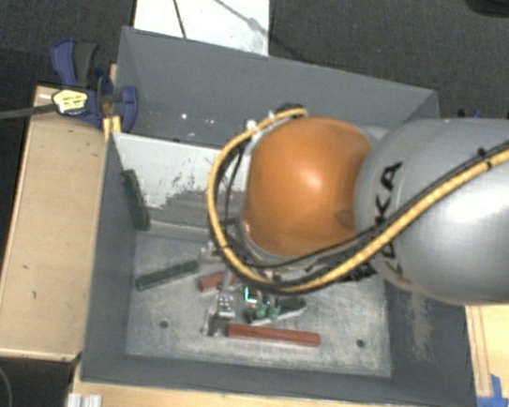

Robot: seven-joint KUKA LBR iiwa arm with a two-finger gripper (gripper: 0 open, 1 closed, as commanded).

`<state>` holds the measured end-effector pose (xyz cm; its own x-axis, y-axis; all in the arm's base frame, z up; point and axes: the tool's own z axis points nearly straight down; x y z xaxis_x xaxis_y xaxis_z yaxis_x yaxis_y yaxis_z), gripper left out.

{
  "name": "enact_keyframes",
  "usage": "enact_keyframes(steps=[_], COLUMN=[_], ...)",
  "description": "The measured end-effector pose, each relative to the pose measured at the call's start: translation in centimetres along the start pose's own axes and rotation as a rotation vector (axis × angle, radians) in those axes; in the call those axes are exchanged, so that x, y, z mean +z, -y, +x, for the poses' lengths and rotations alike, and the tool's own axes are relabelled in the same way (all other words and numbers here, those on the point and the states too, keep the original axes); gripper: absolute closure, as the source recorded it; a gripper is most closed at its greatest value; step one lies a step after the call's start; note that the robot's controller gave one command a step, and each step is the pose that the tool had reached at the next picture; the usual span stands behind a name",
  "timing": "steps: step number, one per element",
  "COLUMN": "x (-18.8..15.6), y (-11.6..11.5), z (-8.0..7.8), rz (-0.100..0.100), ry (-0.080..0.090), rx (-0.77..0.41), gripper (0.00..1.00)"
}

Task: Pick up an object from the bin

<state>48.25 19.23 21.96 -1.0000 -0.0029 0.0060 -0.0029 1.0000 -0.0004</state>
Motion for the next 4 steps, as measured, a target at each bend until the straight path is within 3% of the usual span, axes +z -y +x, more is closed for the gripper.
enact_keyframes(steps=[1, 2, 3, 4], x=[-0.4, 5.9, 6.4, 8.8], y=[0.1, 2.6, 4.2, 6.2], z=[-0.2, -3.0, -6.5, -6.7], rz=[-0.002, -0.002, -0.001, -0.001], ry=[0.008, 0.012, 0.009, 0.009], rx=[0.005, -0.092, -0.283, -0.184], gripper=[0.00, 0.00, 0.00, 0.00])
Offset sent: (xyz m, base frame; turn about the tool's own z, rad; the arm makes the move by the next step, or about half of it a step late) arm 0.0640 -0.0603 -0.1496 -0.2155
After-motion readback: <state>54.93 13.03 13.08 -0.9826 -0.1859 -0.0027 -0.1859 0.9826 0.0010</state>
